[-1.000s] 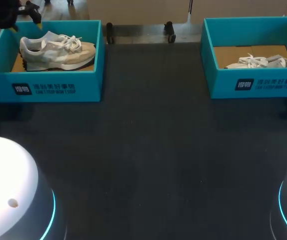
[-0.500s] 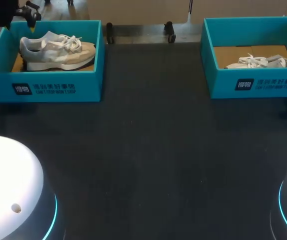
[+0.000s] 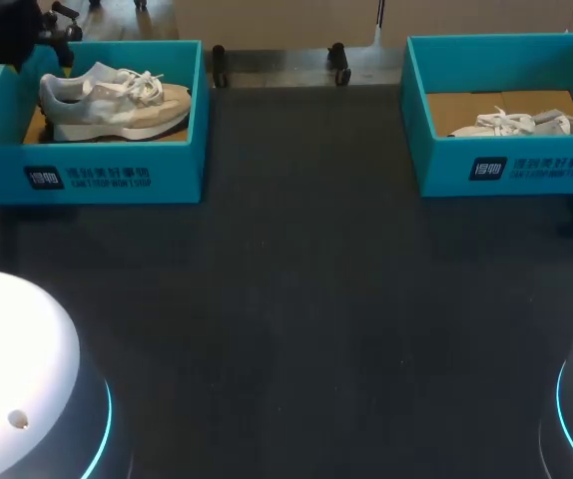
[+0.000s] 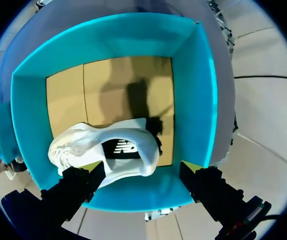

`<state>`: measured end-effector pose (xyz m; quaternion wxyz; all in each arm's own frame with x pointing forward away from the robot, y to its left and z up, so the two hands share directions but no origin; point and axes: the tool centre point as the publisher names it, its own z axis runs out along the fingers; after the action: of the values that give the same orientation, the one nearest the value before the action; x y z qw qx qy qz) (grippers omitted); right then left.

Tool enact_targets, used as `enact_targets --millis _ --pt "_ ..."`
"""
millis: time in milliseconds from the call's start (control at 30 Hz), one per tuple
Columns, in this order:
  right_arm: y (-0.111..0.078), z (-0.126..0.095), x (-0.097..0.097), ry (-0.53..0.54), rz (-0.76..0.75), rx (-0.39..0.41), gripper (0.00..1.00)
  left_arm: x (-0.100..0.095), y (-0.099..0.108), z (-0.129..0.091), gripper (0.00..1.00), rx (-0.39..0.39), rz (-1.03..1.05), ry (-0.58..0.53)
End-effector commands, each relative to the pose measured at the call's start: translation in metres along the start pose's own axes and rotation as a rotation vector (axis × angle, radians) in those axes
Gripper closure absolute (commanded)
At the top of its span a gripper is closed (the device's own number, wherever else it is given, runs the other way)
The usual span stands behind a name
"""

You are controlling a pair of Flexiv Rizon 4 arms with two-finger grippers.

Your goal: Take the shoe out of the shoebox, open the shoe tongue, remove and reinsert the insole, then place the shoe into the shoebox

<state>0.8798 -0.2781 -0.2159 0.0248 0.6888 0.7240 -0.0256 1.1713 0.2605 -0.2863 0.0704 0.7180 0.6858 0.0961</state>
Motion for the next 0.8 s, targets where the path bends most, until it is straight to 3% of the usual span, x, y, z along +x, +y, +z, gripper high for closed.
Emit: enact_targets --millis 33,100,467,567,800 --pt "0.000 0.000 0.000 0.000 0.000 -0.001 0.00 0.004 0.004 0.009 0.03 0.007 -0.020 0.000" --pt "0.000 0.000 0.000 0.000 0.000 -0.001 0.00 0.007 0.004 0.013 0.10 0.009 -0.028 0.007" --pt "0.000 0.000 0.000 0.000 0.000 -0.001 0.00 0.016 0.001 0.034 0.16 0.043 -0.081 0.000" --pt "0.000 0.000 0.000 0.000 0.000 -0.001 0.00 0.016 0.001 0.041 0.25 0.058 -0.084 0.005" --pt "0.000 0.000 0.000 0.000 0.000 -0.001 0.00 0.019 -0.001 0.057 0.26 0.095 -0.076 -0.007"
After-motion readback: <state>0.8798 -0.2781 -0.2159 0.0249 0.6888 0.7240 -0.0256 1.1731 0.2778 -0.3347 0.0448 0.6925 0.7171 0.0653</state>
